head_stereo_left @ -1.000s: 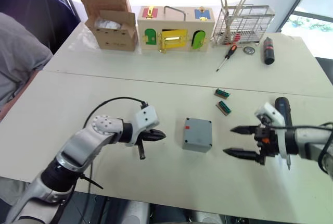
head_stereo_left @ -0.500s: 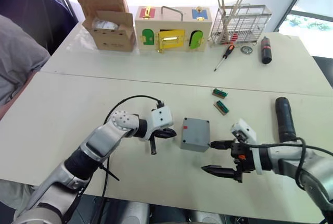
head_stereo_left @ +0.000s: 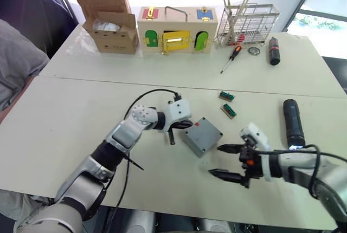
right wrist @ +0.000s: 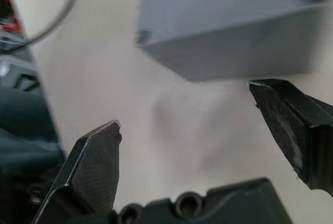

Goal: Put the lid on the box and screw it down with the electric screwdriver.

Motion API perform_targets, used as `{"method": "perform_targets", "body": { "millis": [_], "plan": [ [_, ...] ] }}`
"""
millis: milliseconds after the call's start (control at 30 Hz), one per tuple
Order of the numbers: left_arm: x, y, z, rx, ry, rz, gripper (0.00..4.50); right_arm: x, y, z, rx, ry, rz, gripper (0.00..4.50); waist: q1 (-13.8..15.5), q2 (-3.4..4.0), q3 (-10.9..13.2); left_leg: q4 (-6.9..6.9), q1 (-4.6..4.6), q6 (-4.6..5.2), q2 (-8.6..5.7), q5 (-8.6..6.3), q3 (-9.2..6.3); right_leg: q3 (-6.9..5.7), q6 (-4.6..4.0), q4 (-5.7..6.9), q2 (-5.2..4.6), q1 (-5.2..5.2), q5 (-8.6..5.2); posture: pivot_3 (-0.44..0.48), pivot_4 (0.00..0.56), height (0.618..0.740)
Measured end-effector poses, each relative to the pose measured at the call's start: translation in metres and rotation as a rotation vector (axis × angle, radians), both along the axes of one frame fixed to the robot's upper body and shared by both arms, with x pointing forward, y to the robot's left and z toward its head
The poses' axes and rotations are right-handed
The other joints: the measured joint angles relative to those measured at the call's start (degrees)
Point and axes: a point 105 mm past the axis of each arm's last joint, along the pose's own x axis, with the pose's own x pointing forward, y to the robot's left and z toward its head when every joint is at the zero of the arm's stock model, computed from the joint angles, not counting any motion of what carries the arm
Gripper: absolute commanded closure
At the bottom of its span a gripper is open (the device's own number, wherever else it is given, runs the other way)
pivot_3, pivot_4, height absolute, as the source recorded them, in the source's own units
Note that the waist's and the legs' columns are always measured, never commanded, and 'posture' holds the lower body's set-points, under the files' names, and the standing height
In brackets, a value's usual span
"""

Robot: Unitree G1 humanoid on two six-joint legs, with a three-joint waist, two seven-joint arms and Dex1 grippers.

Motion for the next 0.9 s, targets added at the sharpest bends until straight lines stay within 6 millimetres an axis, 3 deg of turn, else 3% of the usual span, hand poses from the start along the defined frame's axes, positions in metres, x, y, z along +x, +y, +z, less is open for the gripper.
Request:
{"method": "perform_targets", "body": {
  "millis": [133, 233, 333, 400, 567, 733, 900],
  "plan": [
    [-0.008, 0.022, 0.002, 0.067, -0.021, 0.0, 4.5, 0.015, -0.009, 0.003, -0.045, -0.066, -0.006, 0.04, 0.0, 0.01, 0.0, -0.01, 0.0, -0.01, 0.0, 0.0, 0.0, 0.0, 0.0, 0.0, -0.01, 0.0, 0.0, 0.0, 0.15, 0.74],
    [-0.035, 0.035, 0.0, 0.135, 0.038, -0.065, 4.5, 0.03, -0.001, 0.004, -0.041, -0.122, 0.029, 0.04, -0.7, 0.01, 0.0, -0.04, -0.01, -0.03, 0.01, 0.02, 0.0, 0.01, 0.0, 0.0, -0.01, -0.01, 0.0, 0.0, 0.15, 0.74],
    [-0.064, 0.029, -0.004, 0.13, 0.125, -0.15, 4.5, 0.038, 0.004, -0.003, -0.061, -0.132, 0.073, 0.04, -0.4, 0.05, 0.0, -0.03, -0.02, -0.04, 0.01, 0.02, -0.03, 0.01, 0.0, 0.01, -0.03, 0.0, 0.0, 0.0, 0.15, 0.74],
    [-0.072, 0.02, -0.006, 0.101, 0.161, -0.17, 4.5, 0.04, 0.009, -0.004, -0.068, -0.141, 0.107, 0.04, -0.1, 0.04, 0.0, 0.02, -0.03, -0.04, -0.01, 0.02, -0.02, 0.0, 0.0, 0.0, -0.04, 0.03, 0.0, 0.0, 0.15, 0.74],
    [-0.055, -0.003, -0.003, 0.022, 0.118, -0.096, 4.5, 0.037, 0.015, -0.008, -0.074, -0.121, 0.185, 0.04, 0.3, 0.03, 0.0, 0.05, -0.03, -0.03, -0.02, 0.02, -0.01, 0.0, 0.0, 0.01, -0.03, 0.03, 0.0, 0.0, 0.15, 0.74],
    [-0.029, -0.006, -0.006, 0.012, 0.038, -0.008, 4.5, 0.03, 0.01, -0.013, -0.093, -0.086, 0.179, 0.04, 0.6, 0.01, 0.0, 0.06, -0.02, -0.04, -0.02, 0.03, 0.0, 0.0, 0.0, 0.03, -0.04, 0.02, 0.0, 0.0, 0.15, 0.74],
    [-0.021, -0.006, -0.005, 0.007, -0.004, 0.017, 4.5, 0.023, 0.013, -0.015, -0.088, -0.073, 0.171, 0.04, 0.5, 0.02, 0.0, 0.06, -0.01, -0.05, -0.02, 0.03, -0.01, 0.0, 0.0, 0.06, -0.03, 0.0, 0.0, 0.0, 0.15, 0.74]
  ]
}}
